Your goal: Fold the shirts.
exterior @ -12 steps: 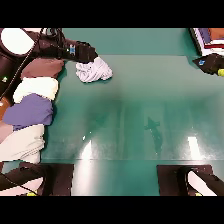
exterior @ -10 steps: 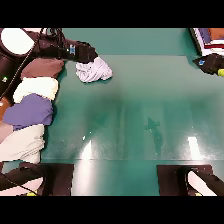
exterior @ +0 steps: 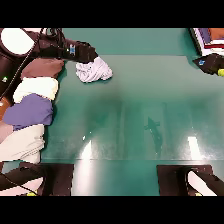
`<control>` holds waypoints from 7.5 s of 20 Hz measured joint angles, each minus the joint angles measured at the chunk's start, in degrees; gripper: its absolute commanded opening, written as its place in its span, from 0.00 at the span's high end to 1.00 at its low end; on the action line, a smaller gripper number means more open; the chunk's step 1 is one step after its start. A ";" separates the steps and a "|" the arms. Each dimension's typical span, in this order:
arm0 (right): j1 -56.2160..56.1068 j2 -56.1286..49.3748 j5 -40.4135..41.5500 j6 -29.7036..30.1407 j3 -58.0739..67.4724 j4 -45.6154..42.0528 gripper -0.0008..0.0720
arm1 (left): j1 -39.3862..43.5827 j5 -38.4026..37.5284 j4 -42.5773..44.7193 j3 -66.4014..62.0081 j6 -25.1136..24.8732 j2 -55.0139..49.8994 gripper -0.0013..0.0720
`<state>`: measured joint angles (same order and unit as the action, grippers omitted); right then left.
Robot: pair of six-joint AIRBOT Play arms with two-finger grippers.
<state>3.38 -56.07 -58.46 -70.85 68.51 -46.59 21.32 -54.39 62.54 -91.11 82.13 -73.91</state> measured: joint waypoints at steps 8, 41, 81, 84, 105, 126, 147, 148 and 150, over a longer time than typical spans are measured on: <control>-0.02 0.02 0.61 0.00 0.00 0.04 0.97 | -0.81 6.43 11.26 -0.02 2.75 -4.15 0.18; 0.04 14.45 5.22 -0.11 0.04 5.11 0.97 | 2.82 -8.52 14.47 -16.65 -1.75 -3.15 0.95; 0.00 1.46 -13.16 -0.07 0.04 4.87 0.97 | -10.71 -3.72 -11.08 -13.14 -9.66 -40.92 0.14; 0.00 1.33 -12.83 -0.07 0.04 4.87 0.97 | -9.64 -5.70 -11.37 -13.44 -10.21 -41.57 0.14; -9.86 -2.67 -6.93 -3.63 -17.14 -2.84 0.23 | -12.04 -16.28 -8.55 -26.69 -10.49 -29.09 0.95; -19.37 -19.50 -3.21 -2.40 2.62 -4.02 0.98 | -12.07 -16.83 -4.33 -25.75 -8.74 -10.10 0.95; -0.92 7.48 -31.10 -13.66 21.79 -6.27 0.98 | -12.04 -20.81 -2.54 -11.43 -5.64 25.35 0.95; -1.81 5.86 -31.26 -14.45 19.39 -6.29 0.98 | -12.07 -21.07 -2.38 -6.47 -5.40 25.35 0.95; -4.48 1.51 -29.70 -15.04 13.68 -6.43 0.98 | -12.04 -18.40 -1.95 5.88 -4.96 25.31 0.95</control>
<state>-1.10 -54.57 -88.16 -85.89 82.19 -53.01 9.28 -72.79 60.60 -85.23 77.17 -48.60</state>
